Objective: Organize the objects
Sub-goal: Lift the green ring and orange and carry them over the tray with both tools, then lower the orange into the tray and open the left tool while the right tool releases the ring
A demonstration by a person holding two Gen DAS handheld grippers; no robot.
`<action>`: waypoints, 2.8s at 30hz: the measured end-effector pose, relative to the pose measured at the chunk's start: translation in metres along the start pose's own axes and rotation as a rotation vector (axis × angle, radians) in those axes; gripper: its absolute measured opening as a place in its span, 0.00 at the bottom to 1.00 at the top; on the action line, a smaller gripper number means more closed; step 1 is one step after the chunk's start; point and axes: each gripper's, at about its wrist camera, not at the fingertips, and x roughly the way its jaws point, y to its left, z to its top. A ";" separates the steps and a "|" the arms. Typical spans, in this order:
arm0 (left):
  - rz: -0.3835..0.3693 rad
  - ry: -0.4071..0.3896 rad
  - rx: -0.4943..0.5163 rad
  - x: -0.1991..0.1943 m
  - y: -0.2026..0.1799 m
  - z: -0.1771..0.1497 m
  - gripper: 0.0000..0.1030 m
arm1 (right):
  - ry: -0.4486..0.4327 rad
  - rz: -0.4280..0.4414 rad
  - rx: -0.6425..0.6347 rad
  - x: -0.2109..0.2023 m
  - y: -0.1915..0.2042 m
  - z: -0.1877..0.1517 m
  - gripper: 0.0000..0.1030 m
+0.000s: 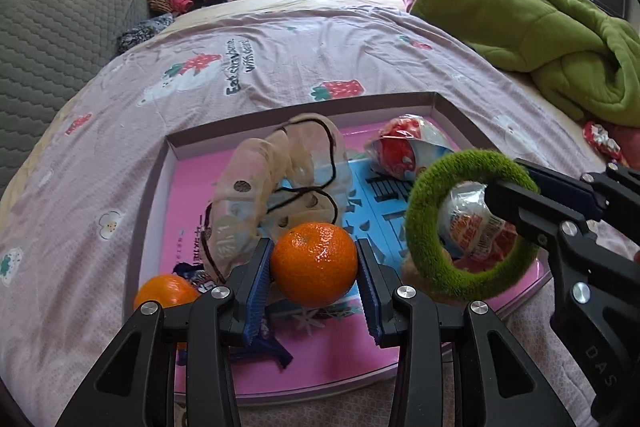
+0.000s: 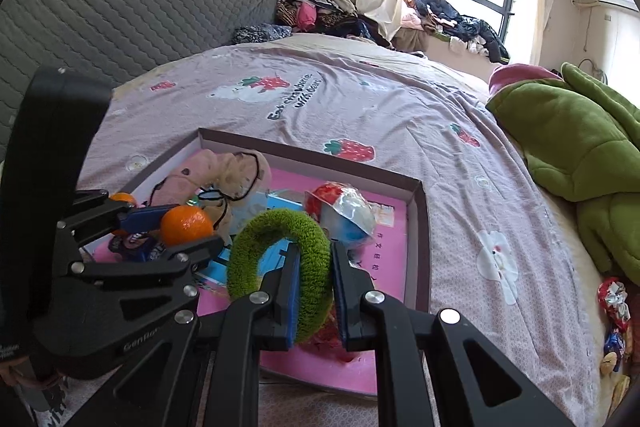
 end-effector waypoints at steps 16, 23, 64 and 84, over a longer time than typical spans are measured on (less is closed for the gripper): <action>-0.019 0.033 0.019 0.008 -0.010 -0.012 0.41 | 0.025 -0.018 -0.008 0.010 -0.002 -0.003 0.15; -0.028 0.042 0.019 0.009 -0.010 -0.015 0.41 | 0.035 -0.026 0.000 0.011 -0.005 -0.004 0.24; -0.073 0.012 -0.049 -0.030 0.003 -0.012 0.53 | 0.007 -0.011 0.084 -0.009 -0.025 0.006 0.42; -0.050 -0.070 -0.069 -0.079 0.009 -0.001 0.61 | -0.079 0.034 0.106 -0.053 -0.022 0.019 0.48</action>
